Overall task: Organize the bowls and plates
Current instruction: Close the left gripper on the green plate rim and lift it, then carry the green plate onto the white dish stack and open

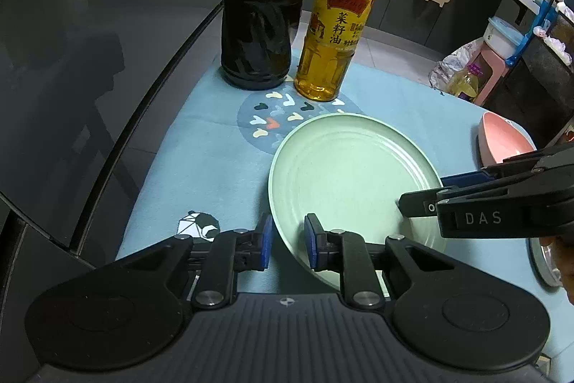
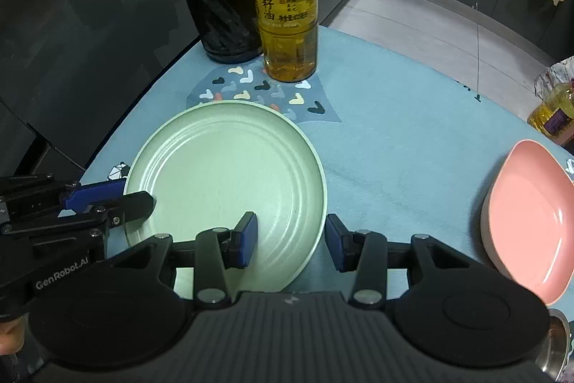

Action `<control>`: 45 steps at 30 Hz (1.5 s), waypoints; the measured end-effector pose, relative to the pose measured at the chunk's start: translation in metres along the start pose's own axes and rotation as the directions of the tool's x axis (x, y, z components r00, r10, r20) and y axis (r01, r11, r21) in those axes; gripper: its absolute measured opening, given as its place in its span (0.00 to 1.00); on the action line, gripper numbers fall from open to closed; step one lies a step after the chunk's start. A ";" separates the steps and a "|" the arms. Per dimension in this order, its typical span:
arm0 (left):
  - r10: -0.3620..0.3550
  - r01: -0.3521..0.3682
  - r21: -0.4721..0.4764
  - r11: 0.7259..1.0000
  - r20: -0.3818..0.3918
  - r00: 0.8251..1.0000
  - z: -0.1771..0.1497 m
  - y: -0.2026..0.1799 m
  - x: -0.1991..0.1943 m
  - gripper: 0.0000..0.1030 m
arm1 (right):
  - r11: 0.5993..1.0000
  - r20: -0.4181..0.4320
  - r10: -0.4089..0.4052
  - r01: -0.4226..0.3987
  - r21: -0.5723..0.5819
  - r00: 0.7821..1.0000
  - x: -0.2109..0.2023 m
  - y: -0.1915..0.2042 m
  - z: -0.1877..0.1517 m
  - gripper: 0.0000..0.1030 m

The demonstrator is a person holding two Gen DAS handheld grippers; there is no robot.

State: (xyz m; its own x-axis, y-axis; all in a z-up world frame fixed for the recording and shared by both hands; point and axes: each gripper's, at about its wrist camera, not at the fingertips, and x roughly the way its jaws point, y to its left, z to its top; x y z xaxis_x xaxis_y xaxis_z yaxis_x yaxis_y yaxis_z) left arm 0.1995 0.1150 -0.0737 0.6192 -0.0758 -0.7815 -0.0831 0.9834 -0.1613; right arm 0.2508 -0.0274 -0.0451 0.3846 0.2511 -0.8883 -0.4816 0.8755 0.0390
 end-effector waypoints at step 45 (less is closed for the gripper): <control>0.001 -0.001 -0.046 0.999 0.006 1.000 -0.017 0.037 -0.012 0.33 | 1.000 0.019 0.015 -0.015 0.005 1.000 -0.005 0.003 -0.011 0.32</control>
State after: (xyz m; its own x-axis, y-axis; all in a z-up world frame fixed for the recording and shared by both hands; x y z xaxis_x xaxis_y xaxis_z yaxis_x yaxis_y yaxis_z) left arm 0.1754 0.1495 -0.0805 0.6238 -0.0740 -0.7781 -0.1195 0.9748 -0.1884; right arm 0.2391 -0.0305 -0.0454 0.3924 0.2723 -0.8786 -0.4831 0.8738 0.0551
